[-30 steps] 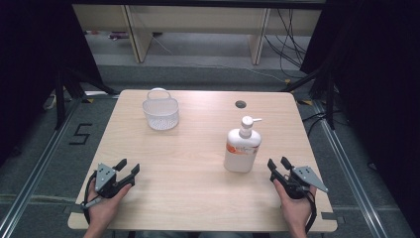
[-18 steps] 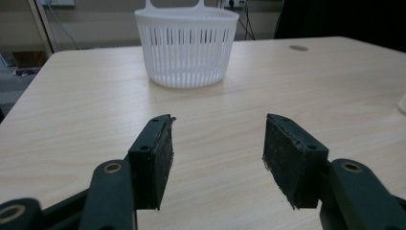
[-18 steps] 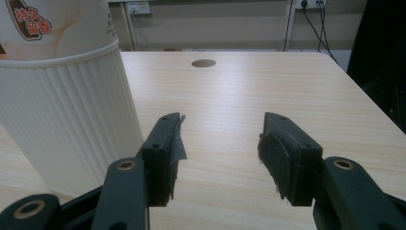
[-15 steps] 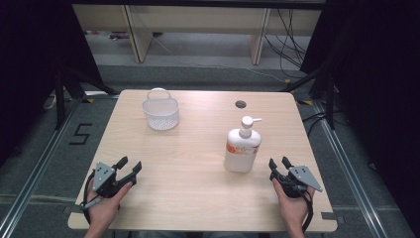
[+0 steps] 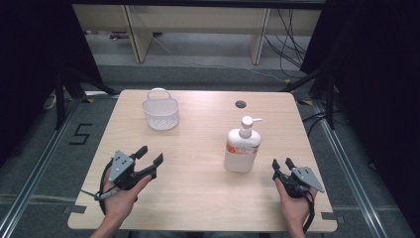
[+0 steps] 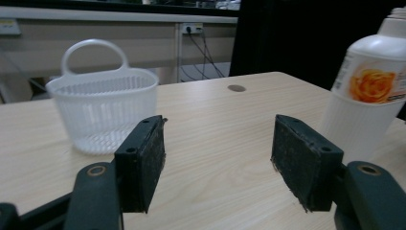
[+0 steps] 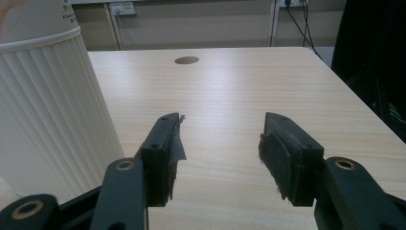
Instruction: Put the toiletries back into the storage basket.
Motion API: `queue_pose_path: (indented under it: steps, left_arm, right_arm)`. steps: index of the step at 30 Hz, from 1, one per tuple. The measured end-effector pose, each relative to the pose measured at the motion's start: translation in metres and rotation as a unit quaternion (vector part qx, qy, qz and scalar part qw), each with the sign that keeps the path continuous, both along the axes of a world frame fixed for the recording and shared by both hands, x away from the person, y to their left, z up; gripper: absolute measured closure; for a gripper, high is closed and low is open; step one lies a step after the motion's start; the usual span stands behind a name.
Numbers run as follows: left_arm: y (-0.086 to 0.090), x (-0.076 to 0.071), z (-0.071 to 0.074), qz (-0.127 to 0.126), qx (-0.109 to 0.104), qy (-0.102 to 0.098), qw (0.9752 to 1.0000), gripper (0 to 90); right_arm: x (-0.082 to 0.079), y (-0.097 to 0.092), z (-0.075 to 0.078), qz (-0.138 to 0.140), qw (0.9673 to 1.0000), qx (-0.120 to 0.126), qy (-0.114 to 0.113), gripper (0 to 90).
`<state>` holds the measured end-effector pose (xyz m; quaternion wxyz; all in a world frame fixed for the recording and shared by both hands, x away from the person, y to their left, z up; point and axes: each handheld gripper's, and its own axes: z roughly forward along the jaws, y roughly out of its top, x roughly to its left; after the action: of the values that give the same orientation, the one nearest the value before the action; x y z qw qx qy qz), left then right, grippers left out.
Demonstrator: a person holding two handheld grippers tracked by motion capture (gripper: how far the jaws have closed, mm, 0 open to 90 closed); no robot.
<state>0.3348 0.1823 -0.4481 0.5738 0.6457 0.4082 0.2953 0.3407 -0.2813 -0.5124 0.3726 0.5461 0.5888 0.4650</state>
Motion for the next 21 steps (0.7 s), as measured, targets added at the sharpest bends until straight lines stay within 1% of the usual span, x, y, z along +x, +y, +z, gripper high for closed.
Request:
queue_pose_path:
  steps: [1, 2, 3, 4, 5, 7, 8, 10, 11, 12, 13, 14, 15, 16, 17, 18, 19, 21]
  left_arm:
    - [-0.005, 0.001, 0.002, -0.005, 0.000, -0.002, 1.0000, 34.5]
    - [-0.005, 0.001, 0.002, -0.005, 0.000, -0.002, 1.0000, 34.3]
    - [-0.019, 0.003, 0.006, -0.023, -0.001, -0.008, 0.9997, 34.1]
    - [-0.024, 0.003, 0.008, -0.029, 0.006, -0.007, 0.9995, 34.1]
    - [-0.028, 0.004, 0.010, -0.032, 0.008, -0.008, 0.9994, 34.1]
    - [-0.039, 0.006, 0.013, -0.045, 0.011, -0.012, 0.9989, 34.1]
    - [-0.043, 0.007, 0.015, -0.050, 0.012, -0.014, 0.9986, 34.1]
    - [-0.052, 0.009, 0.017, -0.059, 0.011, -0.016, 0.9981, 34.3]
    - [-0.056, 0.010, 0.017, -0.063, 0.011, -0.022, 0.9977, 34.7]
    - [-0.060, 0.011, 0.019, -0.066, 0.014, -0.022, 0.9975, 34.9]
    - [-0.064, 0.012, 0.019, -0.071, 0.016, -0.028, 0.9969, 35.0]
    - [-0.067, 0.012, 0.020, -0.074, 0.018, -0.028, 0.9967, 35.1]
    - [-0.067, 0.012, 0.020, -0.074, 0.018, -0.028, 0.9967, 35.2]
    - [-0.072, 0.013, 0.021, -0.076, 0.016, -0.029, 0.9965, 35.2]
    - [-0.078, 0.013, 0.023, -0.080, 0.015, -0.032, 0.9961, 35.6]
    - [-0.078, 0.013, 0.023, -0.080, 0.015, -0.032, 0.9961, 35.7]
    - [-0.086, 0.014, 0.026, -0.085, 0.014, -0.036, 0.9957, 35.8]
    - [-0.092, 0.015, 0.028, -0.090, 0.015, -0.038, 0.9951, 36.2]
  right_arm:
    - [0.000, 0.000, 0.000, 0.006, 1.0000, -0.001, -0.003, 48.6]
    - [0.001, -0.001, -0.001, 0.015, 0.9998, 0.001, -0.011, 48.5]
    - [0.000, 0.000, -0.001, 0.007, 1.0000, 0.000, -0.001, 48.4]
    - [0.001, -0.001, -0.002, 0.011, 0.9999, 0.003, -0.013, 48.4]
    - [0.001, 0.000, -0.002, 0.011, 0.9998, 0.008, -0.013, 48.3]
    - [-0.002, 0.001, -0.001, 0.003, 0.9999, 0.011, -0.002, 48.2]
    - [-0.002, 0.000, -0.001, 0.005, 1.0000, -0.001, -0.005, 48.2]
    - [-0.002, 0.000, -0.001, 0.006, 1.0000, 0.002, -0.006, 48.2]
    - [-0.003, 0.000, -0.001, 0.002, 1.0000, -0.004, -0.007, 48.1]
    - [-0.002, 0.000, -0.002, 0.001, 0.9999, 0.004, -0.015, 48.1]
    - [-0.002, 0.000, -0.002, 0.000, 0.9999, 0.004, -0.014, 48.0]
    - [-0.002, 0.000, -0.002, 0.003, 0.9998, 0.010, -0.017, 48.1]
    - [-0.002, 0.000, -0.002, 0.003, 0.9998, 0.010, -0.017, 48.1]
    - [-0.002, 0.001, -0.003, -0.002, 0.9998, 0.014, -0.017, 48.0]
    - [-0.004, 0.001, -0.002, -0.003, 0.9999, 0.003, -0.010, 47.8]
    - [-0.004, 0.001, -0.001, -0.006, 0.9999, 0.003, -0.008, 47.8]
    - [-0.004, 0.001, -0.001, -0.010, 0.9999, 0.000, -0.008, 47.7]
    - [-0.004, 0.001, -0.001, -0.011, 0.9999, 0.001, -0.010, 47.6]
